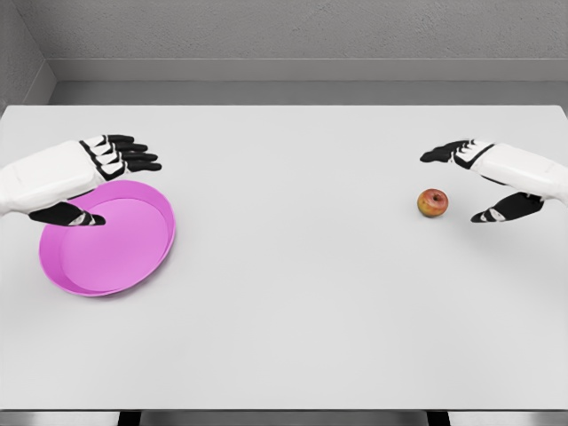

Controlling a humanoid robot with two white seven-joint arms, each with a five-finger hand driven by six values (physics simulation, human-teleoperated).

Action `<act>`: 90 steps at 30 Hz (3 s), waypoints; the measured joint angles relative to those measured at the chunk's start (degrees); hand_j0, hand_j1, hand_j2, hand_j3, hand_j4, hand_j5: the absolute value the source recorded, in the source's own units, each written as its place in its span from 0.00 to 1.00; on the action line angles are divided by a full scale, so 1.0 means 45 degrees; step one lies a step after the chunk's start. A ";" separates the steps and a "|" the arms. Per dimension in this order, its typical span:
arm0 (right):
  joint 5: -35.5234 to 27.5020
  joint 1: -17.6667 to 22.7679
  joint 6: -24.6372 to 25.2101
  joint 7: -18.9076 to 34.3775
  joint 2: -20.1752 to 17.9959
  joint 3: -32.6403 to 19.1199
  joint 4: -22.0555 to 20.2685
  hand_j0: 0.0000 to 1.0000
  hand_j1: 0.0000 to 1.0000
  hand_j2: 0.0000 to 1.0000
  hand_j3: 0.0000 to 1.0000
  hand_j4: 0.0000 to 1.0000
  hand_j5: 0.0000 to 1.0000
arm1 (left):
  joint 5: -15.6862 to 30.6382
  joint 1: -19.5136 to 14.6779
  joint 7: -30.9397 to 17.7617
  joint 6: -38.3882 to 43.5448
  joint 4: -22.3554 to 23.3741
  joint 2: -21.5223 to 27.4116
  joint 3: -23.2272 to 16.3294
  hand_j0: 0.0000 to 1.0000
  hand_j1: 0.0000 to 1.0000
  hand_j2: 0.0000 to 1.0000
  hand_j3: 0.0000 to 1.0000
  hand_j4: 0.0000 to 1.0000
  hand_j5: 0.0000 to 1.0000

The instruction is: Put the apple on the plate with both arms

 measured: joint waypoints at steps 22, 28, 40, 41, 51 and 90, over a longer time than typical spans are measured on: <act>-0.0822 0.0039 0.0004 -0.0001 0.0817 0.0246 0.1426 1.00 1.00 1.00 1.00 1.00 1.00 | -0.0001 -0.0039 -0.0375 -0.0002 0.0003 -0.0216 -0.0063 1.00 1.00 1.00 1.00 1.00 1.00; -0.0781 -0.0019 0.0002 -0.0001 0.0862 0.0446 0.1763 1.00 1.00 1.00 1.00 1.00 1.00 | 0.0003 -0.0097 -0.0375 -0.0002 0.0003 -0.0216 -0.0091 1.00 1.00 1.00 1.00 1.00 1.00; 0.0356 -0.0293 0.0002 -0.0001 0.1781 0.0415 0.1965 1.00 1.00 1.00 1.00 1.00 1.00 | -0.0001 -0.0098 -0.0629 -0.0003 0.0003 -0.0391 -0.0142 1.00 1.00 1.00 1.00 1.00 1.00; 0.0372 -0.0293 0.0003 -0.0001 0.1787 0.0425 0.2006 1.00 1.00 1.00 1.00 1.00 1.00 | -0.0001 -0.0098 -0.0635 -0.0003 0.0003 -0.0397 -0.0145 1.00 1.00 1.00 1.00 1.00 1.00; 0.0645 -0.1152 0.0005 -0.0002 0.1779 0.1243 0.3494 1.00 1.00 1.00 1.00 1.00 1.00 | 0.0001 -0.0195 -0.0664 -0.0003 0.0003 -0.0410 -0.0231 1.00 1.00 1.00 1.00 1.00 1.00; 0.2071 -0.2344 0.0004 -0.0002 0.2649 0.1517 0.5556 0.90 0.90 0.90 0.90 0.90 0.90 | -0.0001 -0.0195 -0.0745 -0.0003 0.0003 -0.0508 -0.0296 1.00 1.00 1.00 1.00 1.00 1.00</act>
